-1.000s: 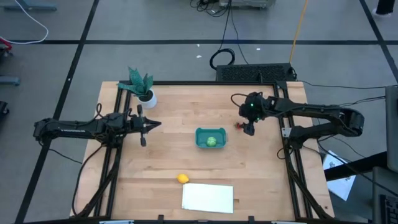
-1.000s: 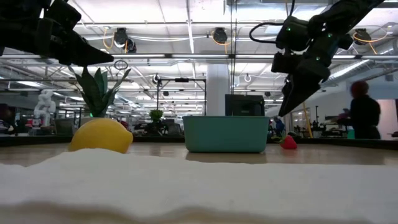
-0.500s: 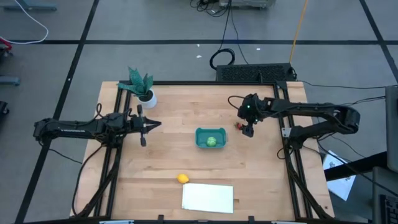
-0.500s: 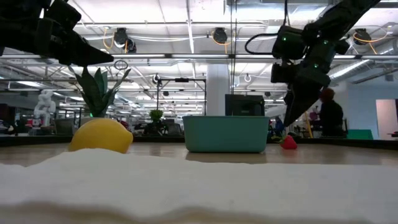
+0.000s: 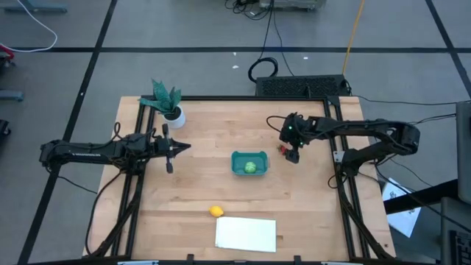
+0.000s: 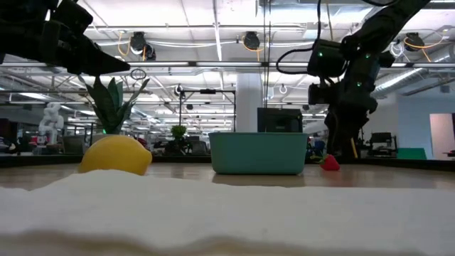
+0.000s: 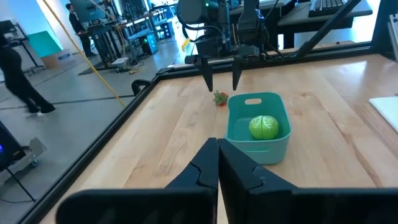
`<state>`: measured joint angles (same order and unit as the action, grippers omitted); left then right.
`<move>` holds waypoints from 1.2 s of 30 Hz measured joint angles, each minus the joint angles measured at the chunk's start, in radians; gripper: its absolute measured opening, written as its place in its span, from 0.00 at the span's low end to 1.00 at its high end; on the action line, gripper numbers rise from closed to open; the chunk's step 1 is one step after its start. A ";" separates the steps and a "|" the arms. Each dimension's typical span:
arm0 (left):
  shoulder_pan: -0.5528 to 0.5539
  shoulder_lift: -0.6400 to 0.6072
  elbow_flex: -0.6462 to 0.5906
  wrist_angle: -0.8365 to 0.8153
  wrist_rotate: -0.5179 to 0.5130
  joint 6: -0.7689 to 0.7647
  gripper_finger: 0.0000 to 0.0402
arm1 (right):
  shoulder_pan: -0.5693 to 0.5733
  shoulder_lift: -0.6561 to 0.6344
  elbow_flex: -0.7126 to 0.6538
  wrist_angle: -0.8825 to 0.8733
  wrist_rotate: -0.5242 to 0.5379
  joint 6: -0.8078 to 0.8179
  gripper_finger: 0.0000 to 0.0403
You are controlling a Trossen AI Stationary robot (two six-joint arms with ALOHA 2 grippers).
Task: Pick and placing Produce into tupperware
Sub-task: Put the red strawberry into the blue bin
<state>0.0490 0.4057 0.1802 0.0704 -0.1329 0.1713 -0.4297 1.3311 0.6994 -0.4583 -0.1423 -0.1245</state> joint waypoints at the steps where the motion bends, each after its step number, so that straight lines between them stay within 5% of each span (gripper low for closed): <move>1: 0.000 0.000 0.000 0.000 0.000 0.001 0.03 | 0.000 0.005 0.000 0.000 0.015 -0.006 0.76; 36: 0.000 0.000 0.000 0.002 0.000 0.009 0.06 | 0.000 0.009 -0.173 0.333 0.010 0.031 0.75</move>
<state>0.0490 0.4057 0.1802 0.0719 -0.1329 0.1799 -0.4301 1.3399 0.5265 -0.1255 -0.1320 -0.0931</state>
